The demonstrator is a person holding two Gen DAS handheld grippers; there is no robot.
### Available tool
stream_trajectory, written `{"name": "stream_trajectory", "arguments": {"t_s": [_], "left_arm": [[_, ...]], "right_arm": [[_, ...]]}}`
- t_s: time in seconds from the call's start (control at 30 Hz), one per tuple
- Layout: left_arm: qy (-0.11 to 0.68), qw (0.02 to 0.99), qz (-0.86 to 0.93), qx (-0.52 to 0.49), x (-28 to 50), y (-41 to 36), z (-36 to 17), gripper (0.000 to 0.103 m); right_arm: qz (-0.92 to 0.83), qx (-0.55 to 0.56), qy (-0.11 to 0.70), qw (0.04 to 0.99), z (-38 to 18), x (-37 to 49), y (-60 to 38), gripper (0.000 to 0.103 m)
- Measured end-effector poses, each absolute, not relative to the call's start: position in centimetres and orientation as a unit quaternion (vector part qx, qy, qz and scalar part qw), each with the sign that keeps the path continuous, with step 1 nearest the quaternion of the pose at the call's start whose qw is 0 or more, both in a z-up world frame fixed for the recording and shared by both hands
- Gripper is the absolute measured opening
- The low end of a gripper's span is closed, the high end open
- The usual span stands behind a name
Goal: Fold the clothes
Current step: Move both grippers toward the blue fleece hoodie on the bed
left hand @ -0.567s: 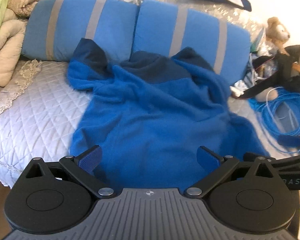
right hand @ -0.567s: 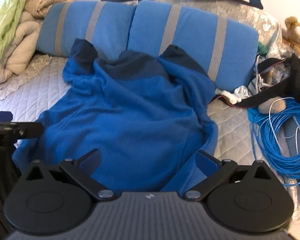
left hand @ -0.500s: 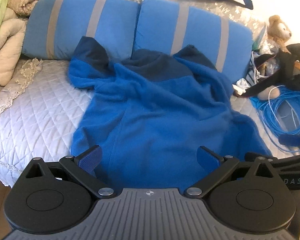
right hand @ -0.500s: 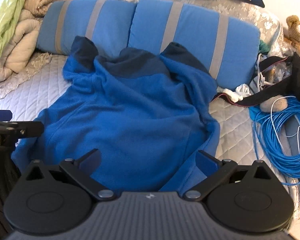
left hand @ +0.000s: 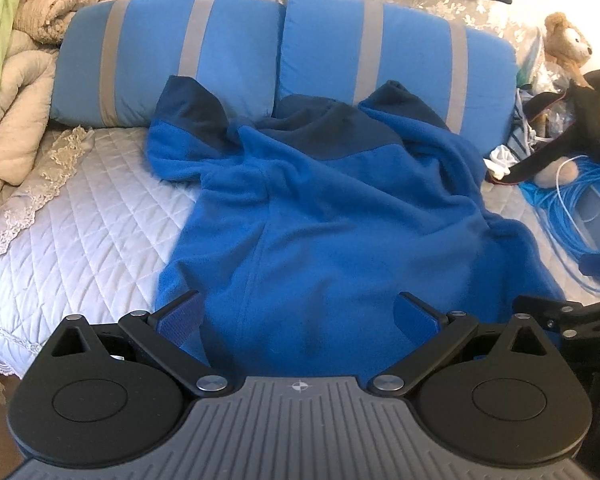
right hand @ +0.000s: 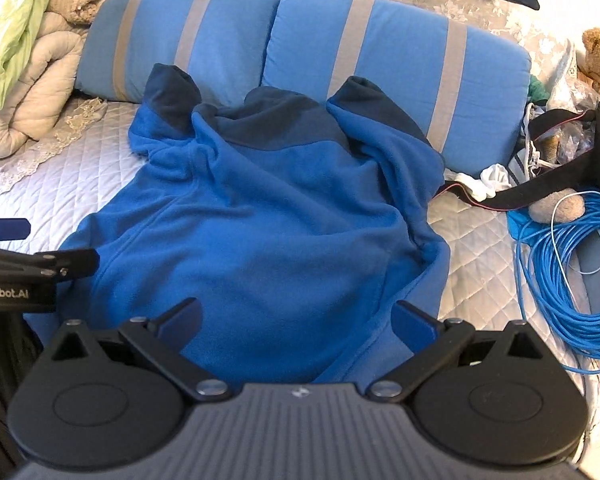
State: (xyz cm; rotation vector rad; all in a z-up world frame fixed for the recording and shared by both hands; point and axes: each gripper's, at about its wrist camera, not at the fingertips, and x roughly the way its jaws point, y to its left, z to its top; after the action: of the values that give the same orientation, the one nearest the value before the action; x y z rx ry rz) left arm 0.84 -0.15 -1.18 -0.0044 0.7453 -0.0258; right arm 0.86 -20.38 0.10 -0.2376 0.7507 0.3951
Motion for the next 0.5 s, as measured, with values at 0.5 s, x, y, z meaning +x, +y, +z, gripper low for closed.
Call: {"name": "stream_trajectory", "arguments": {"t_s": [0.5], "left_arm": [[0.391, 0.92, -0.01, 0.007, 1.11, -0.87, -0.37, 0.102]], "right_arm": [[0.183, -0.082, 0.434, 0.878, 0.31, 1.26, -20.3, 0.103]]}}
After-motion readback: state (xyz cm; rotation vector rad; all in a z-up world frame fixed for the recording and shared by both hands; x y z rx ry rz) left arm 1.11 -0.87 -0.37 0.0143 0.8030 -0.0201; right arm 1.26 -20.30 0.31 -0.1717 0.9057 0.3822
